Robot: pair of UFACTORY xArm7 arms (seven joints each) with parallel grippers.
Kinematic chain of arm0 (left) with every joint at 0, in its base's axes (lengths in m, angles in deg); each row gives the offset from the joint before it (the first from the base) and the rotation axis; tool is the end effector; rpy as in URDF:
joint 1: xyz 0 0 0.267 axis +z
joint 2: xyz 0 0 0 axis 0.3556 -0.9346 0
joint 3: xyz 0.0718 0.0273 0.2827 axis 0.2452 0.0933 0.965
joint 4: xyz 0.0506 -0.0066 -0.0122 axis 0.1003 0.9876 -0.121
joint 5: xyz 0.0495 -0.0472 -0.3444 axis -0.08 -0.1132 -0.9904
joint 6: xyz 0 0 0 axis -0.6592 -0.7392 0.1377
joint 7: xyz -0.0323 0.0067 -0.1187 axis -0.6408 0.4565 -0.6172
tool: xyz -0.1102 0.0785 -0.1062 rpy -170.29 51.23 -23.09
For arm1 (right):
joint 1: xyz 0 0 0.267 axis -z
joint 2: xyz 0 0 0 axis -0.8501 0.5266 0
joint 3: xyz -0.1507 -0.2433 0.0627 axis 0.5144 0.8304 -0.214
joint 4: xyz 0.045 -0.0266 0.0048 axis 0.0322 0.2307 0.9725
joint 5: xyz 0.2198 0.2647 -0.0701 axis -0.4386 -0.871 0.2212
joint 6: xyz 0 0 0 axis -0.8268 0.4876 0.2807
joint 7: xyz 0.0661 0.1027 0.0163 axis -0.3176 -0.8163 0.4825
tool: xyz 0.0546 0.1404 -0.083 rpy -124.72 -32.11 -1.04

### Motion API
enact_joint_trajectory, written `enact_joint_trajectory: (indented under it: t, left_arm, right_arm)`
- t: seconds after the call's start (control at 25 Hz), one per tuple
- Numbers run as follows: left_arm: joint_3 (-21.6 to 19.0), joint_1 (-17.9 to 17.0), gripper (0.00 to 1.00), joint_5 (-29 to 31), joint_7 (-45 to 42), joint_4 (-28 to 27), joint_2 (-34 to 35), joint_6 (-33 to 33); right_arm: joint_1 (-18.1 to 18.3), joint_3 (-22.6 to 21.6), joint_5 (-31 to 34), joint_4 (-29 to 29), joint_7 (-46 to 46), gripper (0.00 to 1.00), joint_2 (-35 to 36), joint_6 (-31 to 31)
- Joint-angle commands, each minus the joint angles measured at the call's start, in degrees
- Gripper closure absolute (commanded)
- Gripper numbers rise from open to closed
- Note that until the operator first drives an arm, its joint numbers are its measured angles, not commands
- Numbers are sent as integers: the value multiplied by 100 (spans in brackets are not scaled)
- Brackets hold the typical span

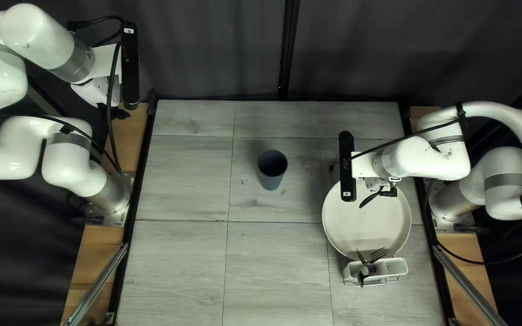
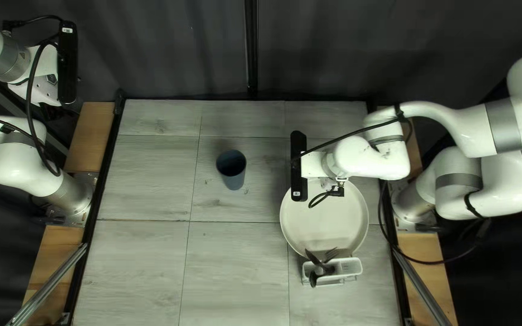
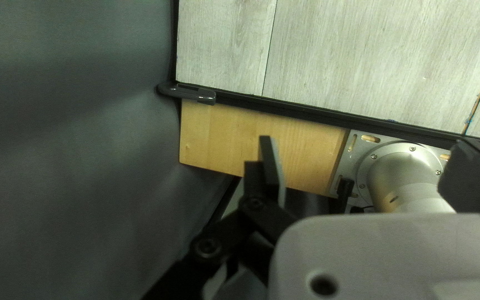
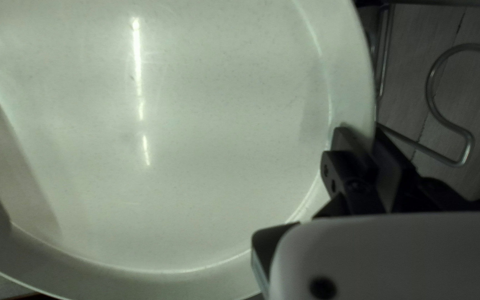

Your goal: Pick up and place plate onto table. Place down one fork to the left of the plate. Place spoon and knife to the right of the plate. Place cup above the knife and spoon

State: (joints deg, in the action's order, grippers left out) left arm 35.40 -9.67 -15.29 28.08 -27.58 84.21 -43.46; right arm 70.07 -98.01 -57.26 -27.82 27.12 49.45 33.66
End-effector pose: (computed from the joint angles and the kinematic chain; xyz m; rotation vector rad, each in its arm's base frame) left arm 0.1404 0.1448 0.3431 -2.8777 -0.2078 -0.1763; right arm 0.3021 -0.0475 0.1304 2.8744 0.0173 0.0103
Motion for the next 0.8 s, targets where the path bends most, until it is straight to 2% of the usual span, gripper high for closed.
enact_joint_trajectory:
  t: [0.04, 0.48, 0.52, 0.56, 0.68, 0.72, 0.8]
  left_arm:
    - [0, 0, 0, 0, 0, 0, 0, 0]
    - [0, 0, 0, 0, 0, 0, 0, 0]
    - [0, 0, 0, 0, 0, 0, 0, 0]
    - [0, 0, 0, 0, 0, 0, 0, 0]
    - [0, 0, 0, 0, 0, 0, 0, 0]
    - [0, 0, 0, 0, 0, 0, 0, 0]
    - [0, 0, 0, 0, 0, 0, 0, 0]
  right_arm:
    - [0, 0, 0, 0, 0, 100, 0, -1]
    - [66, -177, 239, 70, -222, 100, 18, -113]
    - [75, -193, 267, 79, -243, 49, 16, -130]
    - [82, -207, 285, 81, -267, 4, 19, -143]
    - [104, -259, 332, 91, -367, 0, 21, -175]
    - [-2, 108, 82, -482, 264, 0, -776, 1131]
    - [25, 252, 57, -843, 486, 0, -1021, 1750]
